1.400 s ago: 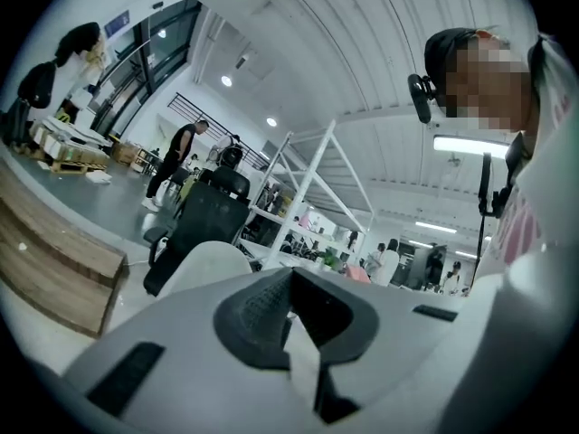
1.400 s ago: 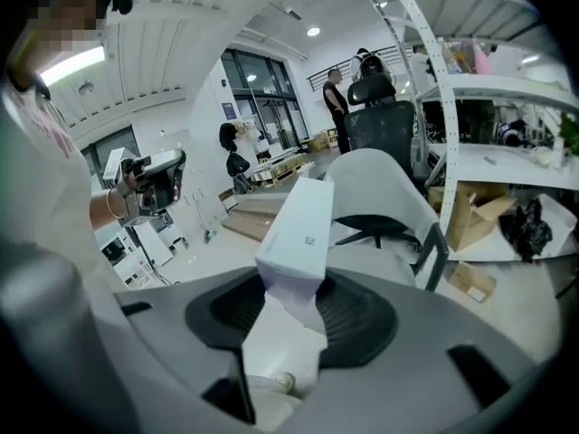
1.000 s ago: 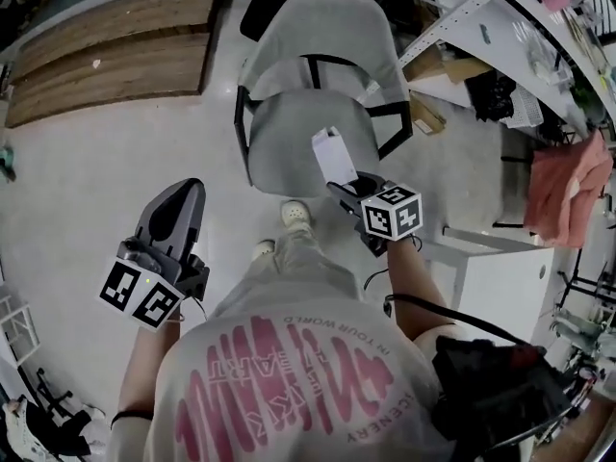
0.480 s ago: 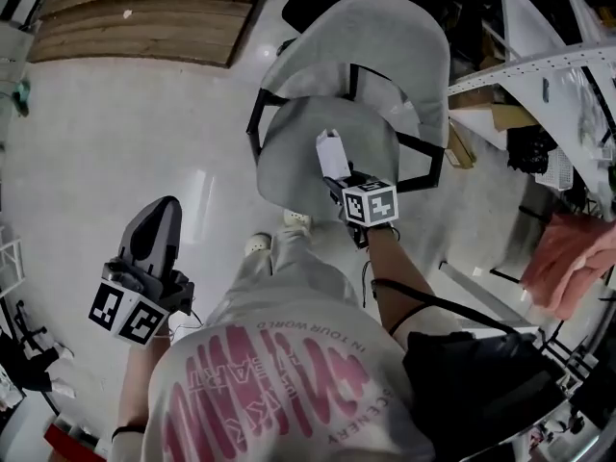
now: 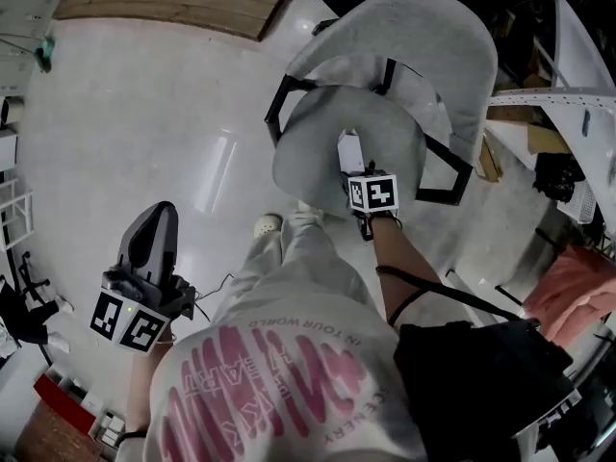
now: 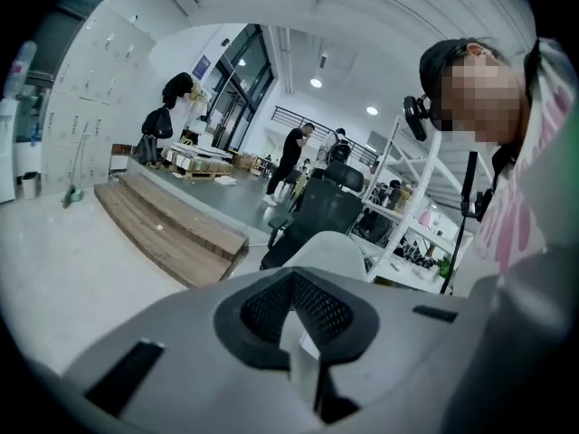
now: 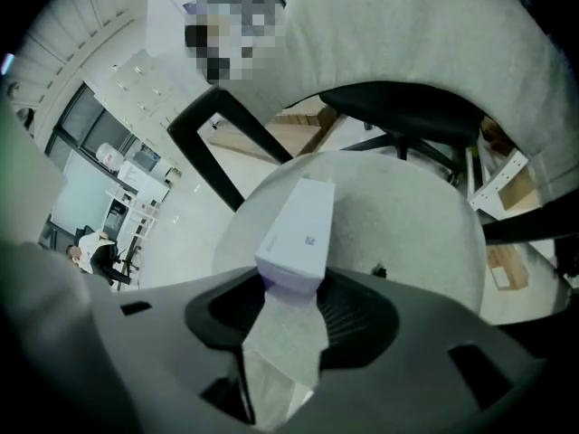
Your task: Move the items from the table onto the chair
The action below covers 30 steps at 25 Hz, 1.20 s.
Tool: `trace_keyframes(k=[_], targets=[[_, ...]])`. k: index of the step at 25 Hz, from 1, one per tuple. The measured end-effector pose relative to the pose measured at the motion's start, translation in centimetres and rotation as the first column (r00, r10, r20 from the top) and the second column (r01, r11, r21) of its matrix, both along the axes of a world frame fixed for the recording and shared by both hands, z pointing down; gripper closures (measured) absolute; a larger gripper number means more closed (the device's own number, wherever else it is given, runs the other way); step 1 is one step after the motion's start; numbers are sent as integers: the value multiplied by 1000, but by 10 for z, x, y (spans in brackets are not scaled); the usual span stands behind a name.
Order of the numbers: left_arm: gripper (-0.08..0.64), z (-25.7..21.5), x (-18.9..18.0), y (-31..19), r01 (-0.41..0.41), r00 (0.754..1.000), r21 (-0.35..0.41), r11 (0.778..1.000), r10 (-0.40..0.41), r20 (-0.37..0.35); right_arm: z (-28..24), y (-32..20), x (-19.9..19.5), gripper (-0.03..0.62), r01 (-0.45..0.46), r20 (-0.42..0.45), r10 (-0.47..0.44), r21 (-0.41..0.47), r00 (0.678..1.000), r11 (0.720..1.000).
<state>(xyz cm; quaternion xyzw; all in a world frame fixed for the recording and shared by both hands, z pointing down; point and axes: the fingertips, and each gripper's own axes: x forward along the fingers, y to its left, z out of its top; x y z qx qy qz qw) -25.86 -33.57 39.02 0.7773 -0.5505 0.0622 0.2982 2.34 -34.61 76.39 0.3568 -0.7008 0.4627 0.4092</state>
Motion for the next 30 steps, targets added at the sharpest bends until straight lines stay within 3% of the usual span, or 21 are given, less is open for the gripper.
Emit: trace_keyframes(k=[5,11,17,19,22,25,28,30], targets=[[549,0,2,0,11,1000,-9,1000,-11,4,13,10,-1,405,12,-25,-13,-32,1000,999],[549,-3,9,3,-33,999,-3,999,33,30,23,27,-6,403,22,-27,-25,-77,999,997],[549,-2,15,4,-78,997,14,997,78,-3,16,43,-2,399,15,-30,-17,-76,999,997],[549,-2,20,0,-106,994,34,994,107,-20,6,44,-1,394,-9,-6,8,-57,1000,998],[549,-5,28,-5,-160,986,69,985,163,-46,-24,36,3,394,-118,77,117,10,990,993],[549,-10,34,-6,-215,972,111,970,223,-71,-68,21,15,394,-291,189,269,101,945,951],[549,-17,36,-4,-262,955,167,951,280,-96,-124,8,29,396,-463,333,387,186,860,867],[549,-24,38,-2,-300,940,210,931,326,-104,-166,4,40,399,-553,417,427,250,802,795]])
